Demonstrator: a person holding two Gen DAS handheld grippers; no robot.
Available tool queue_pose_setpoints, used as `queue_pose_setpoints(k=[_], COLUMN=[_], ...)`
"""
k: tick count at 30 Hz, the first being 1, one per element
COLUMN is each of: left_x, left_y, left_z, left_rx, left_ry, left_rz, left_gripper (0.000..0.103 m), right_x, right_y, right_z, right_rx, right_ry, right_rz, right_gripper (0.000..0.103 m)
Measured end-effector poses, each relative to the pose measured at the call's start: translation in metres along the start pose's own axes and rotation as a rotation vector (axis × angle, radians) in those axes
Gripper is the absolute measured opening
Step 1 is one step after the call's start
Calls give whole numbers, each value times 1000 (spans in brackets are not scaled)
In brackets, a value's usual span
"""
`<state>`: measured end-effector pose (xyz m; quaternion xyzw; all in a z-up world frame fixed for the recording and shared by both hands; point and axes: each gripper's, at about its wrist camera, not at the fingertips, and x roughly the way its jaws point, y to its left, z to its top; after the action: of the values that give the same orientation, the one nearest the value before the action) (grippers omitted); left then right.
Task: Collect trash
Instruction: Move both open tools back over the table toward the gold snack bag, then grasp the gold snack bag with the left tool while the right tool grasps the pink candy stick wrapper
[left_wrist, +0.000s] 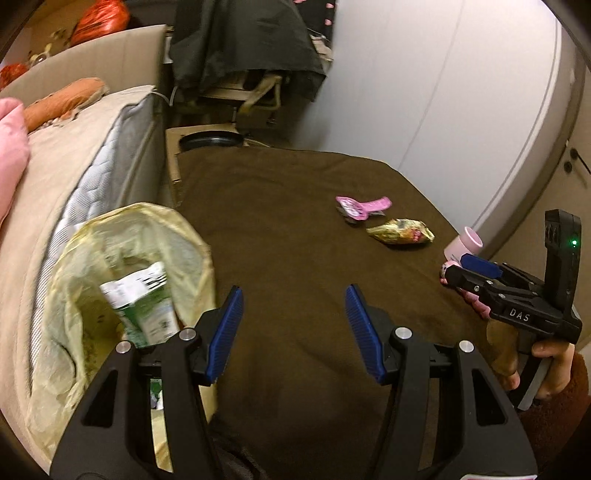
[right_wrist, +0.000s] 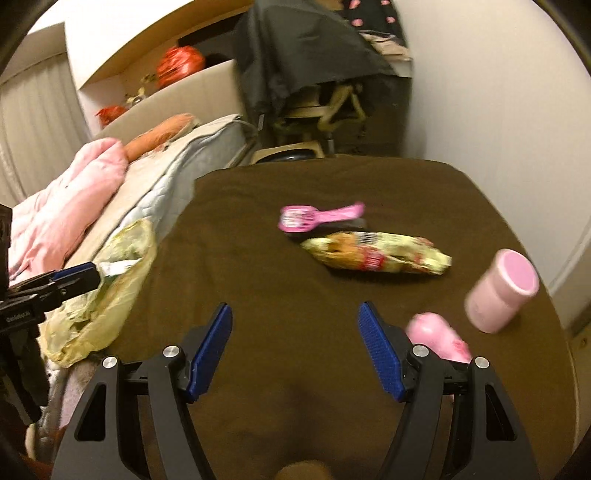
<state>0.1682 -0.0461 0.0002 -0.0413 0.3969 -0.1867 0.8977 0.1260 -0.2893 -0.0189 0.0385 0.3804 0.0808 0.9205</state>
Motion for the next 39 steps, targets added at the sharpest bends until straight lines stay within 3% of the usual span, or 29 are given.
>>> queue_pose_setpoints(k=[6, 10, 12, 15, 18, 21, 24, 27, 31, 35, 39], left_x=[21, 43, 58, 90, 118, 141, 161, 185, 209, 200, 157], left_y=[-23, -40, -51, -67, -78, -94, -123, -142, -144, -137, -109], left_z=[8, 18, 29, 55, 75, 91, 88, 78, 66, 62, 50], left_rx=[55, 123, 184, 293, 327, 351, 494, 578, 531, 452, 294], left_ry=[12, 10, 10, 4, 17, 36, 78, 140, 243, 241, 199], left_rz=[-46, -157, -201, -172, -172, -261, -327, -314, -300, -300, -268], left_gripper=[54, 54, 54, 54, 54, 54, 54, 54, 54, 35, 33], right_x=[-11, -18, -20, -21, -22, -23, -28, -35, -37, -35, -28], right_y=[-27, -40, -46, -48, -48, -50, -59, -76, -91, -97, -90], right_z=[-13, -21, -24, -26, -28, -27, -24, -21, -15, -9, 4], right_rx=[34, 43, 40, 27, 9, -12, -10, 17, 51, 78, 65], right_ry=[-29, -36, -32, -23, -21, -31, -46, -58, -62, -77, -96], right_rz=[-69, -111, -116, -135, -139, -172, -191, -209, -223, -215, -191], right_gripper=[67, 67, 67, 67, 67, 67, 67, 67, 67, 67, 67])
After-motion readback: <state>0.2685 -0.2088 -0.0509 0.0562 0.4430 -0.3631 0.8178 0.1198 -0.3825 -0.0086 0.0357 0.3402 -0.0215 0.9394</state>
